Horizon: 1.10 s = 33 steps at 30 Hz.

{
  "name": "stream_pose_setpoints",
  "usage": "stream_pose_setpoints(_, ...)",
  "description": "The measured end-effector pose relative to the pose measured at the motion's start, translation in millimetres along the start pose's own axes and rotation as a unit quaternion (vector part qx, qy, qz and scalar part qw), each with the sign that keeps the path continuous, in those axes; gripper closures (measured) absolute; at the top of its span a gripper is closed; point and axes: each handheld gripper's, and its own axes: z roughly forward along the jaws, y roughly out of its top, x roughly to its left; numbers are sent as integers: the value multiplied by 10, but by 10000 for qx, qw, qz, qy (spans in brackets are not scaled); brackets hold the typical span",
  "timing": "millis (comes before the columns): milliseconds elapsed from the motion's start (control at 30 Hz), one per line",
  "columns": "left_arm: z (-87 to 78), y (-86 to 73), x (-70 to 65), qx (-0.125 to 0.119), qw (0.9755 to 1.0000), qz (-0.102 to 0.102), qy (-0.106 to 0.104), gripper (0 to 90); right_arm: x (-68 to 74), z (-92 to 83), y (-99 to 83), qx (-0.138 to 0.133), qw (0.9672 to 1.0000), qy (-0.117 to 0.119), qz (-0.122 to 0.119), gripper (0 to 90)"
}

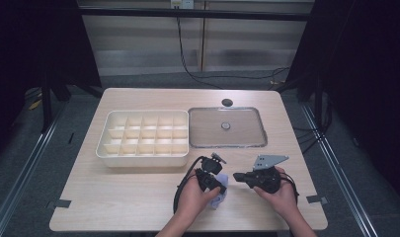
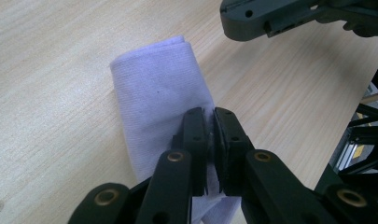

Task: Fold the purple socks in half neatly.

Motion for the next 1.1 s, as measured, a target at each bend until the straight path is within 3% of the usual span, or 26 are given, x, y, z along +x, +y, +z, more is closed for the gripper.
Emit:
stream_pose_setpoints(367,5,-10,1,-69,10000,-18,-14,843,27,56,151,-85,9999,83,-85,900)
stream_pose_setpoints(733,8,-29,8,-162,9998,-50,-65,842,85,218,259,-21,9996,188,-195,900)
stream_pose_setpoints(1100,0,-50,16,-193,9998,-15,-65,841,85,375,238,155,9994,263,-144,900)
